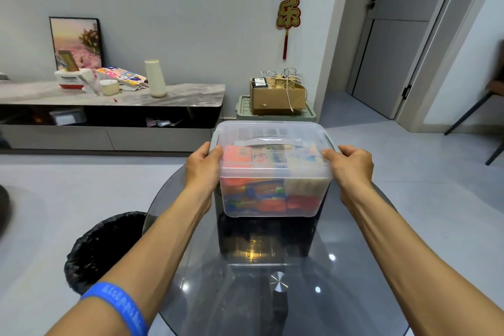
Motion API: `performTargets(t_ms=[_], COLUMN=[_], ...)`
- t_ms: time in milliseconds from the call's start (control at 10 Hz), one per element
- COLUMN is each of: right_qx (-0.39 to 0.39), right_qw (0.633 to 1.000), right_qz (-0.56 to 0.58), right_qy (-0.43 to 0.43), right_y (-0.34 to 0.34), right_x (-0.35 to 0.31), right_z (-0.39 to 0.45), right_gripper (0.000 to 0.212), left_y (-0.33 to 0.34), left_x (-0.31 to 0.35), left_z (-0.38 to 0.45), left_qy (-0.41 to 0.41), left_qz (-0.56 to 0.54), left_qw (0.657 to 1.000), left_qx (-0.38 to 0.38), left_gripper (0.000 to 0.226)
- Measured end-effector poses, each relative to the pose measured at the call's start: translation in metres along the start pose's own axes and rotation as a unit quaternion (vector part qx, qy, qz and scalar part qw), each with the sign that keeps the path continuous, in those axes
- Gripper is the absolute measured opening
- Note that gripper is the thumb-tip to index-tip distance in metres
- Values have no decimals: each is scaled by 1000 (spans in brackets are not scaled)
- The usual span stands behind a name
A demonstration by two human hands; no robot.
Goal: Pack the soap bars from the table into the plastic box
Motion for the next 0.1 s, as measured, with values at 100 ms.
performTargets(t_ms=[100], right_qx=[19], right_qw=[993], right_qz=[-22], right_qy=[-112], right_y=[-33], right_x=[-23], right_z=[-2], right_gripper=[61], left_y=[-30], left_x=[34], left_z=[3], left_qy=[86], left_qz=[-10], left_qw=[996], left_qx=[14], left_gripper=[51])
Point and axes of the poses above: each hand's wrist, its own z-axis towards the middle knuckle, its own y-axis out of the palm, x = y × z, the point moved 10 cm from there along z, towards the middle knuckle, and after that the axes turned 8 degrees about -z, right-handed, at the moved point
